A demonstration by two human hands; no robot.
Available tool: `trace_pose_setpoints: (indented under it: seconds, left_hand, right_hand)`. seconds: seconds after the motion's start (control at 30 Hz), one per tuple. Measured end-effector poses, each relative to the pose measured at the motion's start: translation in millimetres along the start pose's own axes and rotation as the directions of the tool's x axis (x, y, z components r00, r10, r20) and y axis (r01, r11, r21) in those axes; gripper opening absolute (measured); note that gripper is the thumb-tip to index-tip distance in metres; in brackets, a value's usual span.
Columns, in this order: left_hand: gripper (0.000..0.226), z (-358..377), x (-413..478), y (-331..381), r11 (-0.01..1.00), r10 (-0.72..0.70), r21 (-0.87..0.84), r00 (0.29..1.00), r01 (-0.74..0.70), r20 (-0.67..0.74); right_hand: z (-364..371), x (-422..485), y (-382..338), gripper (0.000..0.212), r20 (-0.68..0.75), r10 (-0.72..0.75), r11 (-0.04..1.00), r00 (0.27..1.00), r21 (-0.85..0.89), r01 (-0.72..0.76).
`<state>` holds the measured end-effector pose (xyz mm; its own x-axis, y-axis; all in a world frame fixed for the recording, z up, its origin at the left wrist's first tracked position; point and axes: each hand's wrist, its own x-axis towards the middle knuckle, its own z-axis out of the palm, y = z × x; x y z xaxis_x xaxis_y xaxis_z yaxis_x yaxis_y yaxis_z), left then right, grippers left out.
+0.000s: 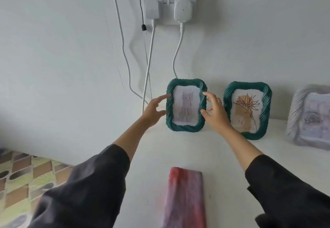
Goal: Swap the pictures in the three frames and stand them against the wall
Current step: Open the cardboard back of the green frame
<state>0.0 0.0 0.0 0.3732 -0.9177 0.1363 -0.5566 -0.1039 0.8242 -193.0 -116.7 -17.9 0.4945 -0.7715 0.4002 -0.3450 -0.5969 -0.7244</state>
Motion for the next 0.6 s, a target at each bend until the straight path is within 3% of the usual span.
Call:
trace_pose_setpoints:
  seconds: [0.2, 0.6]
  left_hand:
    - [0.051, 9.0, 14.9, -2.4, 0.974, -0.082, -0.217, 0.996, 0.07, -0.047]
    - [0.036, 13.4, 23.3, -0.2, 0.96, -0.107, -0.27, 0.989, 0.077, -0.098]
  right_hand:
    - [3.4, 4.2, 4.0, 0.051, 0.071, 0.065, 0.996, 0.995, 0.063, -0.069]
    - [2.4, 5.2, 5.9, 0.051, 0.059, 0.069, 0.989, 0.996, 0.123, -0.076]
